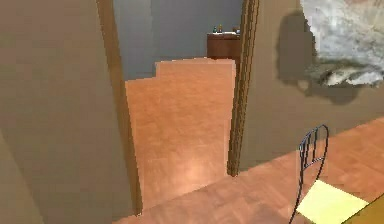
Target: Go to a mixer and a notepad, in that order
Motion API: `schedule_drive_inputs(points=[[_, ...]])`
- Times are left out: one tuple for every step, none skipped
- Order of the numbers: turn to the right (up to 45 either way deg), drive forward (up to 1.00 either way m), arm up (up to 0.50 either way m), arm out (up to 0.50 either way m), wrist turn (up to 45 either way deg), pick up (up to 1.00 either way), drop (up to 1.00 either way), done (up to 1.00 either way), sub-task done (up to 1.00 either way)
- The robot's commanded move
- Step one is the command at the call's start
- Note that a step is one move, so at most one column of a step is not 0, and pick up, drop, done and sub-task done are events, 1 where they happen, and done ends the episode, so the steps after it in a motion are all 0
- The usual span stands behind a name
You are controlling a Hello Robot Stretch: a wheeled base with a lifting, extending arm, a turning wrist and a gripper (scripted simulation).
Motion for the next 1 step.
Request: schedule_drive_inputs(points=[[0.0, 1.00, 0.00, 0.00, 0.0, 0.00, 0.00, 0.00, 0.00]])
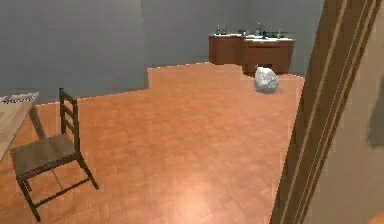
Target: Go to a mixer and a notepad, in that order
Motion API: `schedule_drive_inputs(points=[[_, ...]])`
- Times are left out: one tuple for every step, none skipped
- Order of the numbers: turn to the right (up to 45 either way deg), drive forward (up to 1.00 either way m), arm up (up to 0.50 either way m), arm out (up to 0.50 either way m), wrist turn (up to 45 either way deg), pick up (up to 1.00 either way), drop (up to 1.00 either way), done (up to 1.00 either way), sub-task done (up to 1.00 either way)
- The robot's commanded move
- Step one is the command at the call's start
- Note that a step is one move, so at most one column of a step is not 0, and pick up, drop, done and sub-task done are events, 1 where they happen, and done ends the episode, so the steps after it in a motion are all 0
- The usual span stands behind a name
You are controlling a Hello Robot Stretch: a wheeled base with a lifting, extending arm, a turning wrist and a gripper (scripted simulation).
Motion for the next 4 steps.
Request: schedule_drive_inputs(points=[[15.0, 0.00, 0.00, 0.00, 0.0, 0.00, 0.00, 0.00, 0.00], [0.0, 0.20, 0.00, 0.00, 0.0, 0.00, 0.00, 0.00, 0.00], [-36.0, 0.00, 0.00, 0.00, 0.0, 0.00, 0.00, 0.00, 0.00], [0.0, 0.45, 0.00, 0.00, 0.0, 0.00, 0.00, 0.00, 0.00]])
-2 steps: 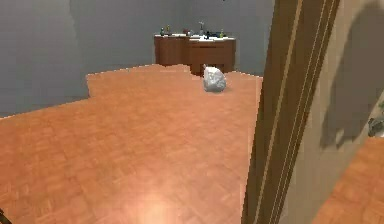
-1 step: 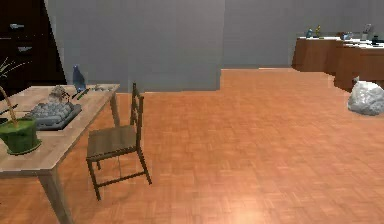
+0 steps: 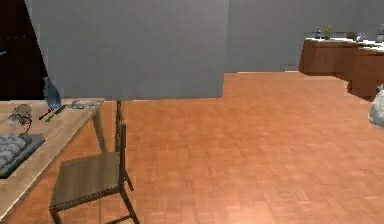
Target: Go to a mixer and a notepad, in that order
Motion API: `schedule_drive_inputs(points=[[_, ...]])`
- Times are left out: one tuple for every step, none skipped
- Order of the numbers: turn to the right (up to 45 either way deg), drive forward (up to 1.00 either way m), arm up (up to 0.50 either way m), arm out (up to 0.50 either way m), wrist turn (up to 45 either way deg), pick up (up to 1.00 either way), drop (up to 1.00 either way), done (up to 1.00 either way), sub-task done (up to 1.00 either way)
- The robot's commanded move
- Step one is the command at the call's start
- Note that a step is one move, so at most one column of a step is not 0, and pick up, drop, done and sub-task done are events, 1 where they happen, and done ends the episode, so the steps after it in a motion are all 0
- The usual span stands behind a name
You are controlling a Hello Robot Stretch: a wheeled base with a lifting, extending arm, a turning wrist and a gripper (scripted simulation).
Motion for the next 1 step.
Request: schedule_drive_inputs(points=[[33.0, 0.00, 0.00, 0.00, 0.0, 0.00, 0.00, 0.00, 0.00]])
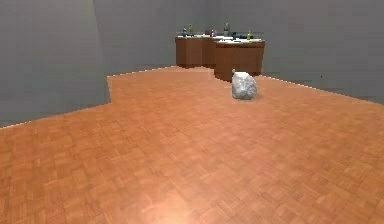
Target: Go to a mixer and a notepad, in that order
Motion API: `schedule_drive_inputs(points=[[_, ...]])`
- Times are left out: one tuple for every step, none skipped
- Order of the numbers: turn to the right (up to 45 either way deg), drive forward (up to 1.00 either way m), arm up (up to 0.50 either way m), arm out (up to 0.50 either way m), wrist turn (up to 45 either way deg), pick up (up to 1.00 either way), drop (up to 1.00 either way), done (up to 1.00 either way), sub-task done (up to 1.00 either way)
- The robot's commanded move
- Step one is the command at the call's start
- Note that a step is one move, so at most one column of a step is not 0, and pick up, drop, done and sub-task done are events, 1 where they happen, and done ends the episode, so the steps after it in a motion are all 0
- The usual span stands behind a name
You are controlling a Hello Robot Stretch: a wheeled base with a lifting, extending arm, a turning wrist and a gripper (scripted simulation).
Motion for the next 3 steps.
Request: schedule_drive_inputs(points=[[0.0, 1.00, 0.00, 0.00, 0.0, 0.00, 0.00, 0.00, 0.00], [0.0, 1.00, 0.00, 0.00, 0.0, 0.00, 0.00, 0.00, 0.00], [3.0, 0.00, 0.00, 0.00, 0.0, 0.00, 0.00, 0.00, 0.00]])
